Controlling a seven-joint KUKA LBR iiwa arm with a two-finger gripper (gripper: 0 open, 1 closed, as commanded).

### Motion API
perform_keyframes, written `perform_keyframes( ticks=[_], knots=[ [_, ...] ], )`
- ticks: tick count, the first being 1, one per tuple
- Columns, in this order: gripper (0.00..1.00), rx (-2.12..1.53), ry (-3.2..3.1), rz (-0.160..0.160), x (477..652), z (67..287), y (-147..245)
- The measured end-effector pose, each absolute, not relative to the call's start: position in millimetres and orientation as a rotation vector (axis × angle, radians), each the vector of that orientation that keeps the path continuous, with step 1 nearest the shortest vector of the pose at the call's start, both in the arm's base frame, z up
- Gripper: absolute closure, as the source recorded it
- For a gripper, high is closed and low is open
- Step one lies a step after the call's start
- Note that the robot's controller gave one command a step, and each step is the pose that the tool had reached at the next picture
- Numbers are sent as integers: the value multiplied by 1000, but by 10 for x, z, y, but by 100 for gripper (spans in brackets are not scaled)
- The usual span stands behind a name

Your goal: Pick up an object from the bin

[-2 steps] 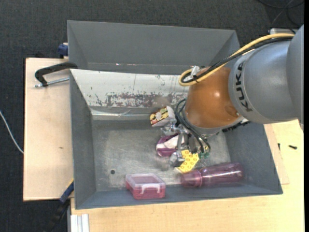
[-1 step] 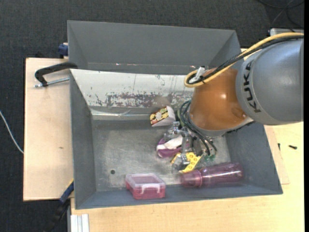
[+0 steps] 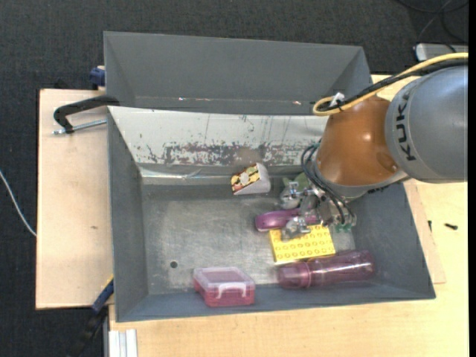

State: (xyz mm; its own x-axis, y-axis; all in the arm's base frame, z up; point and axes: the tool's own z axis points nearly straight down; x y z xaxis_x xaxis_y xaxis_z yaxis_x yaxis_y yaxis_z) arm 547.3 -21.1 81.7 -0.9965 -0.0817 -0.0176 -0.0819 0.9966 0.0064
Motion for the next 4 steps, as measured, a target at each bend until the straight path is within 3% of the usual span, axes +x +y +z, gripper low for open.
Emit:
perform_keyframes(
  ticks=[1, 2, 3, 4],
  knots=[
    [100, -128, 3122, 11, 5473, 817, -211],
    [100, -195, 3148, -17, 5696, 802, -23],
    [100, -146, 3138, 2, 5211, 1643, -133],
    [100, -146, 3138, 2, 5211, 1643, -133]
  ],
)
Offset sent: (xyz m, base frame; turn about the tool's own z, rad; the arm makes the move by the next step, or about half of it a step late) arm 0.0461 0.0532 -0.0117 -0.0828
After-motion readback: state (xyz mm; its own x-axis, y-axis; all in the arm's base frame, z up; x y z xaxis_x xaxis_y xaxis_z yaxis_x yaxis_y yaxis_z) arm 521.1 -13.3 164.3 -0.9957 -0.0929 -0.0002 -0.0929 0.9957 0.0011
